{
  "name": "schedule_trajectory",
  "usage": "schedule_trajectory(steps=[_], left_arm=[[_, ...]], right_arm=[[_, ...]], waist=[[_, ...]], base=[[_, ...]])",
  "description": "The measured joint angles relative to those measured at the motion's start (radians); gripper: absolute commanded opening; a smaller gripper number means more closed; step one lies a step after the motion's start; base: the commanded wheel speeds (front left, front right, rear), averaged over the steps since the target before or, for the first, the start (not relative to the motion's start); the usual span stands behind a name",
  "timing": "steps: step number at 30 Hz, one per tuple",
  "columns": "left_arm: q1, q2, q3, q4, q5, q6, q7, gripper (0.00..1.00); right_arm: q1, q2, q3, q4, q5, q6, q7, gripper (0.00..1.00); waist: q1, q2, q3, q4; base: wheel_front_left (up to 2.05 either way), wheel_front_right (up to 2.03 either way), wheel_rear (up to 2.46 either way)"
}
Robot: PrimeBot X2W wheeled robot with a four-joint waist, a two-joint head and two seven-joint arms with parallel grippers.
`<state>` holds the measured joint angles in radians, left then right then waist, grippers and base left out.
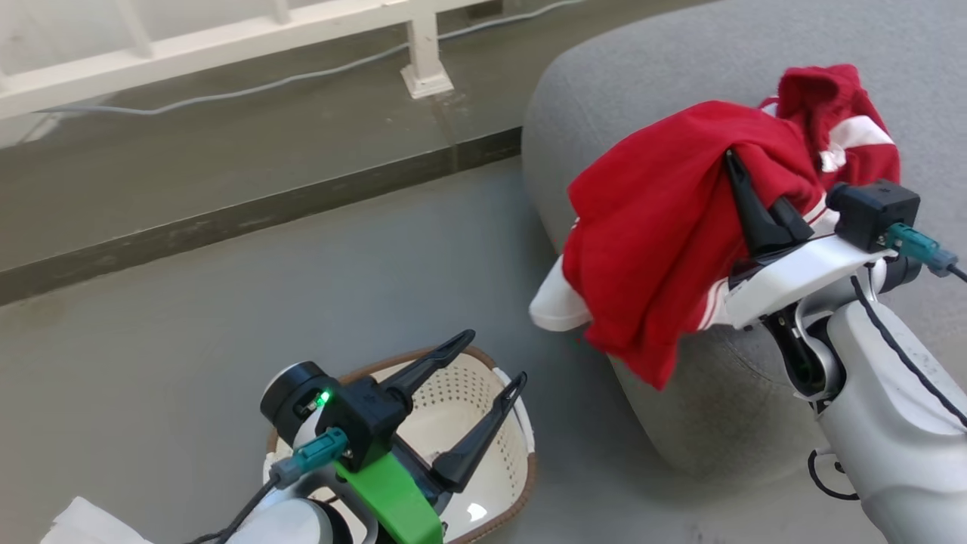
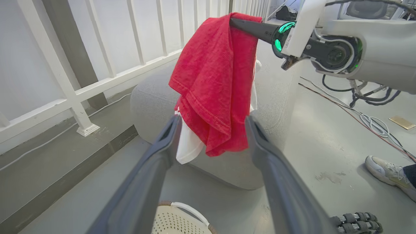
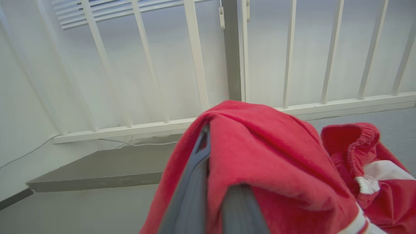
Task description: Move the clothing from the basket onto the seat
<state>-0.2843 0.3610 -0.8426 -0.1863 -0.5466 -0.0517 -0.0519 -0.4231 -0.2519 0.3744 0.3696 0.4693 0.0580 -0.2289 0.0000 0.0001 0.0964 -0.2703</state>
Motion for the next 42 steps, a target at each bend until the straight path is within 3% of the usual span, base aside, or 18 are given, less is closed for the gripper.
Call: schedule_trajectory(steps=[8, 20, 31, 42], left_arm=[[-0.004, 0.005, 0.002, -0.024, 0.016, 0.005, 0.025, 1.0], [-0.085, 0.013, -0.003, -0.054, 0.031, -0.001, 0.069, 1.0], [-0.15, 0.013, -0.009, -0.086, 0.07, -0.011, 0.106, 1.0], [-0.214, 0.013, -0.01, -0.121, 0.086, -0.02, 0.136, 1.0]], right_arm=[[-0.028, -0.011, -0.037, -0.007, 0.008, -0.007, -0.001, 0.0], [-0.313, -0.095, -0.175, -0.015, 0.034, -0.017, -0.01, 0.0], [-0.523, -0.234, -0.296, 0.048, 0.041, -0.062, 0.019, 0.0], [-0.541, -0.243, -0.327, 0.195, 0.084, -0.078, 0.045, 0.0]], waist=[[0.0, 0.0, 0.042, -0.064], [0.0, 0.0, 0.153, -0.118], [0.0001, 0.0, 0.243, -0.074], [0.0001, 0.0, 0.352, -0.012]], base=[[0.0, 0.0, 0.0], [0.0, 0.0, 0.0], [0.0, 0.0, 0.0], [0.0, 0.0, 0.0]])
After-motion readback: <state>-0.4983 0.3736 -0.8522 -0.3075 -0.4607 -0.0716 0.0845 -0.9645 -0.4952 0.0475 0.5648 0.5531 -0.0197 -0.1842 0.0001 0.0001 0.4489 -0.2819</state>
